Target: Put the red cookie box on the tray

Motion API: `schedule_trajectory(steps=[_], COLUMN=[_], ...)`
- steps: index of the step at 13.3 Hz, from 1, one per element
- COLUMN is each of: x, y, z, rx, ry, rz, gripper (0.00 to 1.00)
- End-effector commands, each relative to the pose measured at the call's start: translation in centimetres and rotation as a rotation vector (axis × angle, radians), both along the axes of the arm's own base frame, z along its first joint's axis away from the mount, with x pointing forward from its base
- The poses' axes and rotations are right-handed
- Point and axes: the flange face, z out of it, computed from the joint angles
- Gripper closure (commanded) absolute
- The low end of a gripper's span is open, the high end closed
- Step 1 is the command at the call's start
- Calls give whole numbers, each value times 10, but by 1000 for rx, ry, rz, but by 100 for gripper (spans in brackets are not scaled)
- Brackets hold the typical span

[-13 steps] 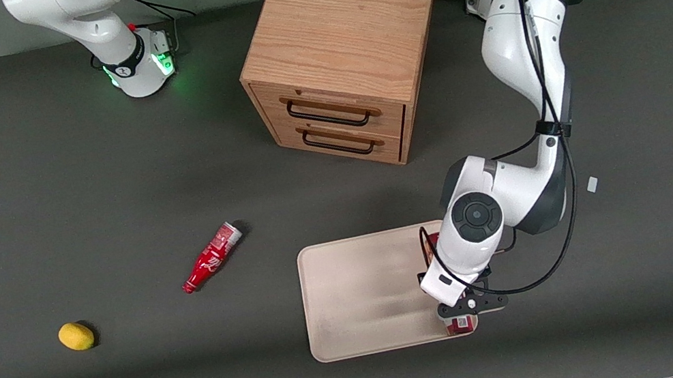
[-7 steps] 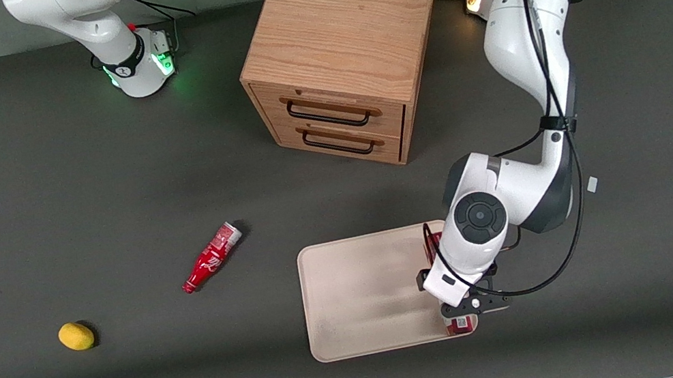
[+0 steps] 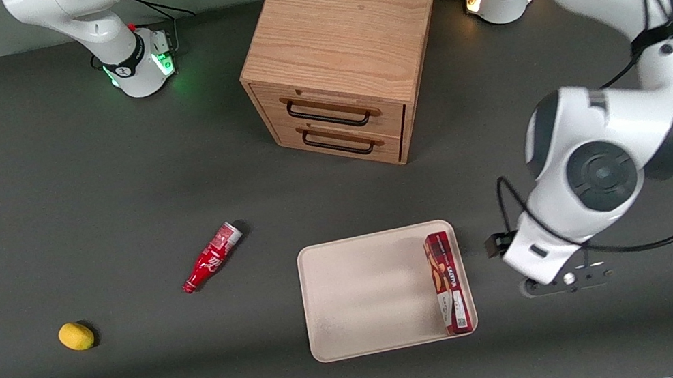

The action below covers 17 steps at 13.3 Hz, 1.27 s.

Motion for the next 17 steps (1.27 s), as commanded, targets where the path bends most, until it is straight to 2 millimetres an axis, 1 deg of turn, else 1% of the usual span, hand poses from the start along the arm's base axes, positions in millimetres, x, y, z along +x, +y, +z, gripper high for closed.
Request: schedule_trajectory(steps=[1,2,3,4,5,7,8,9,10,11,12,13,14,15,16,17], x=[-53,-71,-88,-100,-111,-123,-129,-133,-138,-142,-144,-143,-144,-141,-140,-140], y=[47,60,79,101,118,161,177,184,204,222,228,232,242,239,244,243], z=[39,52,65,84,96,118,126,132,138,139,139,138,140,141,141,140], rx=[35,47,53,51,50,44,35,32,25,-6,-42,-48,-42,-35,-31,-29], ry=[47,71,92,86,96,114,120,125,123,128,137,143,148,148,144,148], rz=[-69,-100,-103,-116,-167,-135,-149,-183,-168,-133,-115,-106,-85,-89,-79,-80], gripper=[0,0,0,0,0,0,0,0,0,0,0,0,0,0,0,0])
